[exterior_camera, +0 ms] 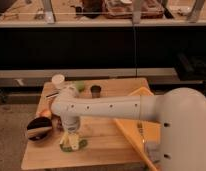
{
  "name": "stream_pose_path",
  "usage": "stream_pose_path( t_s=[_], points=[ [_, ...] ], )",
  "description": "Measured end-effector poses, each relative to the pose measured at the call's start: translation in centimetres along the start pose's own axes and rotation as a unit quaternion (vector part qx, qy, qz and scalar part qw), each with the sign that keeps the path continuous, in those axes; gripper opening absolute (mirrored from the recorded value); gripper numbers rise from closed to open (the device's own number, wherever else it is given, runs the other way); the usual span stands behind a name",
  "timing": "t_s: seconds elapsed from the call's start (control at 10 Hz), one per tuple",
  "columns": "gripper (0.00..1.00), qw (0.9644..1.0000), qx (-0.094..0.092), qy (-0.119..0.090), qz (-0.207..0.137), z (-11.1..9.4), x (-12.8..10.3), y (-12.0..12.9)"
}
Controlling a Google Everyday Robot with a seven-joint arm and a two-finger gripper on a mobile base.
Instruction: Place pepper in table surface
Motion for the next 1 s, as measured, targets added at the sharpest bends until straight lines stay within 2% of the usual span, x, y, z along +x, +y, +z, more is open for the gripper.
stream_pose_path(
  t_s=[0.1, 0.3, 1.0],
  points=[
    [0.80, 0.9999, 0.014, -0.006, 0.004, 1.3, 0.4, 0.8],
    [0.80, 0.9994, 0.029, -0.013, 0.013, 2.6, 1.2, 1.4],
    [0.80, 0.9966, 0.056, -0.057, 0.021, 5.6, 2.5, 2.0]
  ],
)
